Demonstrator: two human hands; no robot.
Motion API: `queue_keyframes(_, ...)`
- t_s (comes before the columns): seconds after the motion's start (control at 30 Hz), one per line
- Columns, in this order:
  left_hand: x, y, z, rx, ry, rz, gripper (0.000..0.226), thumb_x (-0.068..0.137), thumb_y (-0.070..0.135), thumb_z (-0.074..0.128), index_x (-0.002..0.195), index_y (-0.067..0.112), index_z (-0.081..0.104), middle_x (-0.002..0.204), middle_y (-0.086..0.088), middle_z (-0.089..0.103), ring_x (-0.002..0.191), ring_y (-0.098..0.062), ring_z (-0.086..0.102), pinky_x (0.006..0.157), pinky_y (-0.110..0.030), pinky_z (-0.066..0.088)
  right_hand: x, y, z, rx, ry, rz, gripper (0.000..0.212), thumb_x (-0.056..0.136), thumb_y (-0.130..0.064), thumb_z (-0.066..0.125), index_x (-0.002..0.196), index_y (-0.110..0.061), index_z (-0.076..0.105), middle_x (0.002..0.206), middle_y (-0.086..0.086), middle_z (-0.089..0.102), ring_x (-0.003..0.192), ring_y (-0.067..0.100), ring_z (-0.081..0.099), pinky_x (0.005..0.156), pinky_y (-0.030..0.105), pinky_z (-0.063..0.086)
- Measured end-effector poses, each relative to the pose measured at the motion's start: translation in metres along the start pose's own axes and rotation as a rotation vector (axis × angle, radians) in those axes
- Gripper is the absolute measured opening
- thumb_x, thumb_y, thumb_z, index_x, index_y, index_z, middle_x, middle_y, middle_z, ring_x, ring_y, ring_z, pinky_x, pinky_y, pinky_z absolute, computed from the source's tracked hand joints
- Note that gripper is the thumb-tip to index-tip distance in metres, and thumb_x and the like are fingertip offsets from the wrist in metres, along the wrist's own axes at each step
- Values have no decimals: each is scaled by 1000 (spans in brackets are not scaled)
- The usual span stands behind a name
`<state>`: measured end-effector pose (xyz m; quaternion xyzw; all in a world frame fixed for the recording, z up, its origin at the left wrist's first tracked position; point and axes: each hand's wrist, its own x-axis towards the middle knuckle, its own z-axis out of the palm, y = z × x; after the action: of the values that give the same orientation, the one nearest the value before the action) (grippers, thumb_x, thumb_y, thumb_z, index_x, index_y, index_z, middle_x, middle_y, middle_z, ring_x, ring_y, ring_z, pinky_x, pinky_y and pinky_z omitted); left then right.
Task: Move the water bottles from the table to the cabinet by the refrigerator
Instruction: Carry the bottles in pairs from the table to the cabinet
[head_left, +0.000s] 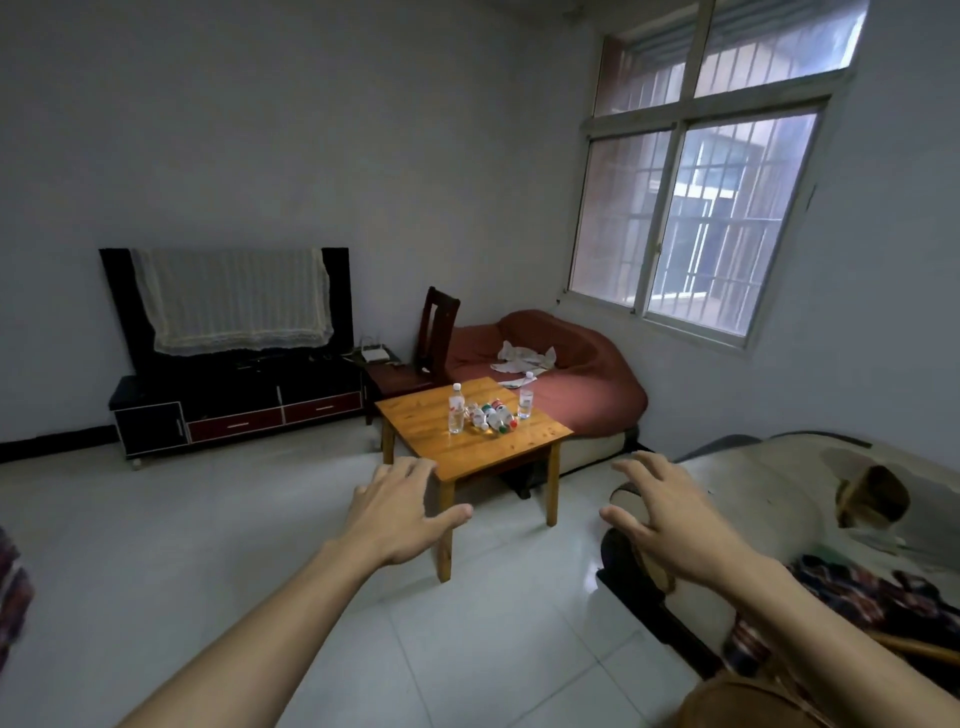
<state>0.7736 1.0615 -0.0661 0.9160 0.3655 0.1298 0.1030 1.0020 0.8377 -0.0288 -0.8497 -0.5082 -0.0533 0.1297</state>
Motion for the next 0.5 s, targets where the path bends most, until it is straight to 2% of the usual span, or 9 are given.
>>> queue_keyframes(0.17,105,-31,4,-35,1,4,91,79,84,40,150,28,32,156,2,34,141,-22,33,112,-48,35,95,1,9,18,61,55,63,95,-57,48,147,-24,40,150,1,39,138,21,35,112,41,35)
queue_keyframes(0.5,276,-43,60,-39,-124,42,90,79,84,41,150,30,30,155,5,34,140,-19,32,111,-47,37,244,59,67,56,2,144,62,95,-58,47,148,-27,37,153,-1,36,141,19,32,116,43,33)
